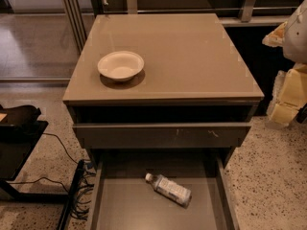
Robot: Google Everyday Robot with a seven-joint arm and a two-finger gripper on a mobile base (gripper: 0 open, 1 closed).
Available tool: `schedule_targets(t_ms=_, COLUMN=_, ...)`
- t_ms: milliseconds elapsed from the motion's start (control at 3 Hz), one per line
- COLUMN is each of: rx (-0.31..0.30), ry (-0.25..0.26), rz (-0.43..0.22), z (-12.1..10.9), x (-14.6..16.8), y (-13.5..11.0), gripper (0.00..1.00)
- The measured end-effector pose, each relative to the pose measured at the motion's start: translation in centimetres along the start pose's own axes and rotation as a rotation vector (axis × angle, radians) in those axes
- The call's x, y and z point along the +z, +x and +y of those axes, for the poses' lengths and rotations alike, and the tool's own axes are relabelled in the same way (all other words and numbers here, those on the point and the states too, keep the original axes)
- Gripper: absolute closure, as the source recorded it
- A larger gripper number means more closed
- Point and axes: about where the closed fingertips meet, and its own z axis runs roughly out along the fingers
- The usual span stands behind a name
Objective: Pick blue plastic bottle from middle drawer and place on counter
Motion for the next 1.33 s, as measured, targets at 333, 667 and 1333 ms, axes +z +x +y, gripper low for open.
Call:
schedule_targets(t_ms=333, rx=0.000, ry=0.012, rz=-0.003, z=0.1, x=0.3, y=0.0, gripper=0.00)
schedule_targets(t_ms=667, rx=-0.012, ry=-0.019, rz=-0.061, z=1.7, x=3.9, y=0.6, gripper=0.00)
schedule_targets(t_ms=1333, rx=-0.015, ry=-0.063, rz=-0.184, z=6.9, x=16.6, y=2.4, gripper=0.00)
